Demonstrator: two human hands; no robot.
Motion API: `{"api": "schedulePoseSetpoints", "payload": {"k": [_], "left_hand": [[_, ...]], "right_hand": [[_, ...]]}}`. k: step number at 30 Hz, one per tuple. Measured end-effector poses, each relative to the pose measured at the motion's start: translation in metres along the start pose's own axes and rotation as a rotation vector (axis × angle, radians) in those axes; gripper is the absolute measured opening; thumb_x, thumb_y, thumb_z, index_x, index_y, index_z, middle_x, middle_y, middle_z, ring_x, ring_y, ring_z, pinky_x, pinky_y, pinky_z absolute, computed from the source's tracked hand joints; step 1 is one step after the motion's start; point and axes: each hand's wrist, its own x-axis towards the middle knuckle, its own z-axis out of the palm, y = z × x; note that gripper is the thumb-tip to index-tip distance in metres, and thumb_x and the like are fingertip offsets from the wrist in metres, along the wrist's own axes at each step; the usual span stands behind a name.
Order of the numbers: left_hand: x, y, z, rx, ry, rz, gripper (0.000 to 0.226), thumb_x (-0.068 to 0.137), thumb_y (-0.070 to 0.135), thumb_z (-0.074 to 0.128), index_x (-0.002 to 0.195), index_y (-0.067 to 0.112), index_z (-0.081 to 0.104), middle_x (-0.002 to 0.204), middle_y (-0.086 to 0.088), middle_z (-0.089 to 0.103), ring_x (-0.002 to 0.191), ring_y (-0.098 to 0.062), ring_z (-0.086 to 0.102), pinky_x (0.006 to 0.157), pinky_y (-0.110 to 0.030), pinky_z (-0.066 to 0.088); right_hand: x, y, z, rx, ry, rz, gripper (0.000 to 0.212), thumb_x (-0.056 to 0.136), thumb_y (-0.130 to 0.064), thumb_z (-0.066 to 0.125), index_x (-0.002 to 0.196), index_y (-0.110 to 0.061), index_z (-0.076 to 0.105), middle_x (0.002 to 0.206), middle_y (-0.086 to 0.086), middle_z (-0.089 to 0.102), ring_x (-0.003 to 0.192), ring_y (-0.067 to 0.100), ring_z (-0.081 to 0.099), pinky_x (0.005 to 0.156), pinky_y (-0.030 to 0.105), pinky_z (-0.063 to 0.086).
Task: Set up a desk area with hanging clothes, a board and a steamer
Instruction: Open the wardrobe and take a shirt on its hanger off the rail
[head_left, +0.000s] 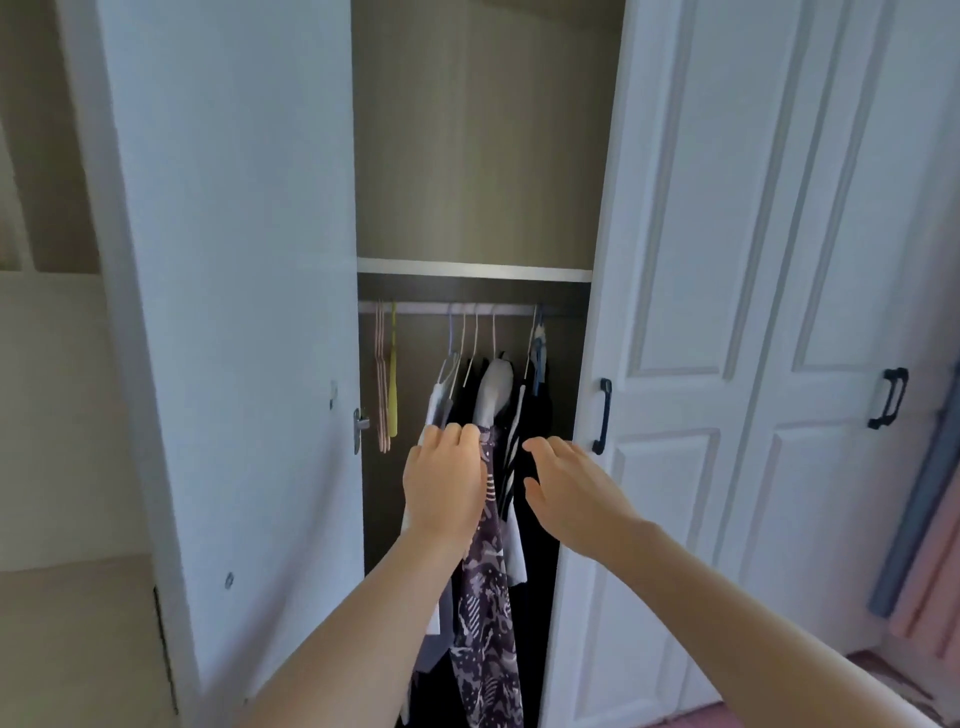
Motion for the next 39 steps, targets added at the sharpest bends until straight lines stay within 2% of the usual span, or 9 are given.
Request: {"api": "schedulePoseSetpoints", "payload": {"k": [3, 7, 16, 20, 24, 28, 30, 34, 39], "left_hand": [[0.036, -0.01, 0.022, 0.041, -0.015, -0.002, 0.024, 0.092, 0.013, 0.052, 0.114, 0.017, 0.062, 0.11, 0.001, 0.066, 0.105, -0.022, 0.055, 0.08, -0.03, 0.047], [0.078, -0.03, 0.051, 0.109, -0.04, -0.017, 0.025, 0.096, 0.016, 0.045, 0.119, 0.017, 0.055, 0.117, -0.001, 0.061, 0.109, -0.02, 0.051, 0.085, -0.028, 0.046], [0.123, -0.07, 0.112, 0.118, -0.141, -0.107, 0.027, 0.097, 0.015, 0.048, 0.124, 0.011, 0.049, 0.12, -0.006, 0.058, 0.112, -0.021, 0.052, 0.084, -0.028, 0.051], [0.139, -0.077, 0.13, 0.038, -0.165, -0.158, 0.025, 0.096, 0.008, 0.045, 0.12, 0.006, 0.051, 0.116, -0.013, 0.06, 0.105, -0.027, 0.058, 0.079, -0.034, 0.051], [0.155, -0.082, 0.143, -0.167, -0.178, -0.282, 0.02, 0.097, 0.015, 0.048, 0.111, 0.002, 0.053, 0.109, -0.019, 0.062, 0.094, -0.037, 0.062, 0.076, -0.044, 0.052], [0.165, -0.09, 0.157, -0.245, -0.159, -0.321, 0.019, 0.097, 0.019, 0.047, 0.098, 0.002, 0.053, 0.098, -0.021, 0.064, 0.085, -0.039, 0.062, 0.065, -0.038, 0.046], [0.167, -0.096, 0.163, -0.242, -0.14, -0.319, 0.018, 0.097, 0.017, 0.044, 0.093, 0.003, 0.054, 0.095, -0.021, 0.064, 0.081, -0.038, 0.06, 0.062, -0.036, 0.043], [0.172, -0.108, 0.176, -0.349, -0.118, -0.378, 0.016, 0.095, 0.008, 0.043, 0.091, 0.003, 0.057, 0.087, -0.016, 0.063, 0.069, -0.026, 0.049, 0.062, -0.029, 0.036], [0.177, -0.114, 0.182, -0.451, -0.107, -0.4, 0.016, 0.092, 0.005, 0.046, 0.08, 0.01, 0.056, 0.073, 0.0, 0.054, 0.066, -0.02, 0.046, 0.055, -0.024, 0.027]], "right_hand": [[0.038, 0.01, 0.013, -0.013, -0.03, -0.031, 0.031, 0.1, -0.02, 0.038, 0.127, -0.007, 0.046, 0.12, 0.007, 0.053, 0.107, 0.024, 0.05, 0.089, 0.029, 0.039], [0.093, 0.02, 0.032, 0.079, -0.057, 0.083, 0.032, 0.098, -0.021, 0.04, 0.128, -0.008, 0.043, 0.125, 0.011, 0.049, 0.113, 0.028, 0.048, 0.092, 0.039, 0.044], [0.195, 0.036, 0.092, 0.191, -0.058, 0.006, 0.034, 0.098, -0.018, 0.046, 0.128, -0.001, 0.046, 0.122, 0.017, 0.054, 0.104, 0.03, 0.056, 0.087, 0.038, 0.049], [0.229, 0.038, 0.116, 0.283, -0.024, 0.041, 0.035, 0.097, -0.019, 0.049, 0.128, -0.002, 0.044, 0.116, 0.017, 0.056, 0.093, 0.029, 0.06, 0.07, 0.032, 0.048], [0.258, 0.037, 0.133, 0.388, -0.005, 0.084, 0.03, 0.096, -0.014, 0.05, 0.122, 0.002, 0.047, 0.111, 0.02, 0.059, 0.098, 0.033, 0.06, 0.075, 0.036, 0.049], [0.279, 0.036, 0.149, 0.462, -0.042, 0.205, 0.025, 0.097, -0.02, 0.049, 0.111, 0.0, 0.049, 0.102, 0.021, 0.063, 0.088, 0.035, 0.061, 0.062, 0.031, 0.04], [0.285, 0.035, 0.157, 0.442, -0.076, 0.222, 0.028, 0.097, -0.024, 0.051, 0.111, 0.0, 0.048, 0.108, 0.021, 0.062, 0.095, 0.036, 0.06, 0.066, 0.033, 0.041], [0.287, 0.033, 0.17, 0.349, -0.116, 0.201, 0.049, 0.095, -0.036, 0.052, 0.129, -0.002, 0.042, 0.131, 0.019, 0.045, 0.119, 0.04, 0.047, 0.098, 0.042, 0.041], [0.293, 0.035, 0.175, 0.365, -0.104, 0.337, 0.053, 0.088, -0.043, 0.056, 0.125, -0.006, 0.049, 0.135, 0.018, 0.03, 0.123, 0.044, 0.032, 0.105, 0.043, 0.032]]}}
